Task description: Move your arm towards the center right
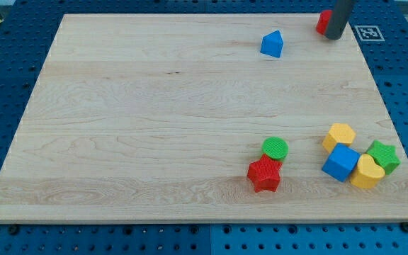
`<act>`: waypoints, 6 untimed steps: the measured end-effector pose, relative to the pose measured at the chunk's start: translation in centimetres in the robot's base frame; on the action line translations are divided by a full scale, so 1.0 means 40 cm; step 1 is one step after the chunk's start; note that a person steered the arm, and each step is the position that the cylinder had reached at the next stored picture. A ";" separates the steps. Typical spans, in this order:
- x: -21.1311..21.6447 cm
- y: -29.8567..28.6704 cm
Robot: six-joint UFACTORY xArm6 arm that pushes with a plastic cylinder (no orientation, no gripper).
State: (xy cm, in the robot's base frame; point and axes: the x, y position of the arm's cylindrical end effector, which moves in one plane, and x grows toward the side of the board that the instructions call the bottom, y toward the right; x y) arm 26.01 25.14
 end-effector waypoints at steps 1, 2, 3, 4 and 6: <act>0.001 0.011; 0.055 0.011; 0.162 -0.020; 0.237 -0.051; 0.267 -0.051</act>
